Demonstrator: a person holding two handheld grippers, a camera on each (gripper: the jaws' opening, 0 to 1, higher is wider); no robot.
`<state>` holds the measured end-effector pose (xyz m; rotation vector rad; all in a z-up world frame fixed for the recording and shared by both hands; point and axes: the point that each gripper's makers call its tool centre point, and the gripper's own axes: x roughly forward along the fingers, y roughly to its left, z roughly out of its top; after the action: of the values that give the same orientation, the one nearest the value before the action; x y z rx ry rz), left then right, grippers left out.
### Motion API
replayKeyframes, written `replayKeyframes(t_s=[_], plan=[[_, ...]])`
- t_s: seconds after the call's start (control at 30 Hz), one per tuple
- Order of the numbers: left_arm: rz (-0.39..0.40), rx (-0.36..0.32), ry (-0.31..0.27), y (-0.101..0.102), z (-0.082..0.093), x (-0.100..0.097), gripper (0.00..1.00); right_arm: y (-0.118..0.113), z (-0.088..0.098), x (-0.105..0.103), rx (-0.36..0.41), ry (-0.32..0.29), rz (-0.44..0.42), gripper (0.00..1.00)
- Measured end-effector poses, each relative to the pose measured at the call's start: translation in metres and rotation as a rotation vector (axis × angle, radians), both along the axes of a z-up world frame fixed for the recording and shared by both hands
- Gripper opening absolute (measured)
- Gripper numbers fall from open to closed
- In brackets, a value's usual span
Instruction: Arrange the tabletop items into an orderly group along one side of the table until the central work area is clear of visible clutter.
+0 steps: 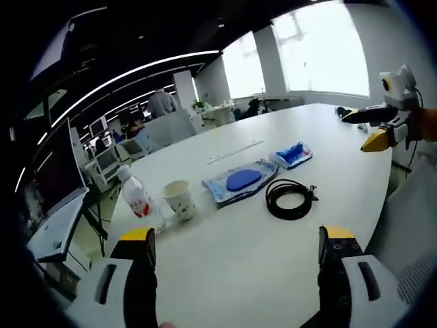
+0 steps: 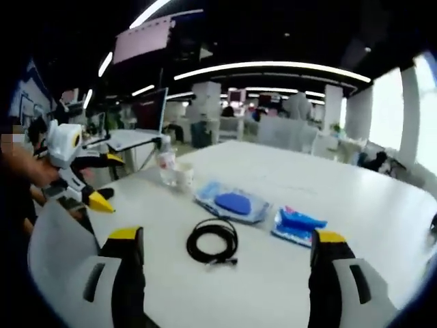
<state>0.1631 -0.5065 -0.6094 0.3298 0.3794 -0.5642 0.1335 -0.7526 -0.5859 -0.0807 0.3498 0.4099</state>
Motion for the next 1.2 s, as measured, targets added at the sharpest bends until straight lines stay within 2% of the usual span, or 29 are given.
replayKeyframes(t_s=[0.1, 0.2, 0.33, 0.4, 0.7, 0.8, 1.07, 1.2], plan=[[0.028, -0.039, 0.007, 0.005, 0.001, -0.005, 0.99, 0.000, -0.001, -0.006, 0.037, -0.005, -0.010, 1.00], [0.075, -0.083, 0.008, 0.011, 0.001, -0.007, 0.99, 0.003, 0.015, -0.010, 0.110, -0.078, -0.019, 1.00], [0.103, -0.108, 0.001, 0.013, -0.001, -0.010, 0.99, -0.004, 0.013, -0.015, 0.116, -0.085, -0.048, 1.00], [0.107, -0.106, 0.004, 0.012, -0.004, -0.014, 0.99, -0.006, 0.003, -0.018, 0.096, -0.051, -0.057, 1.00], [0.131, -0.149, -0.037, 0.016, -0.004, -0.016, 0.99, -0.009, -0.020, -0.026, 0.044, -0.027, -0.060, 0.98], [0.157, -0.154, -0.017, 0.020, -0.010, -0.016, 0.99, -0.009, -0.021, -0.026, 0.047, -0.025, -0.071, 0.98], [0.159, -0.144, -0.060, 0.021, -0.006, -0.012, 0.99, -0.016, -0.018, -0.020, 0.053, -0.052, -0.105, 1.00], [0.164, -0.137, -0.046, 0.024, -0.009, -0.006, 0.99, -0.020, -0.016, -0.019, 0.044, -0.080, -0.123, 1.00]])
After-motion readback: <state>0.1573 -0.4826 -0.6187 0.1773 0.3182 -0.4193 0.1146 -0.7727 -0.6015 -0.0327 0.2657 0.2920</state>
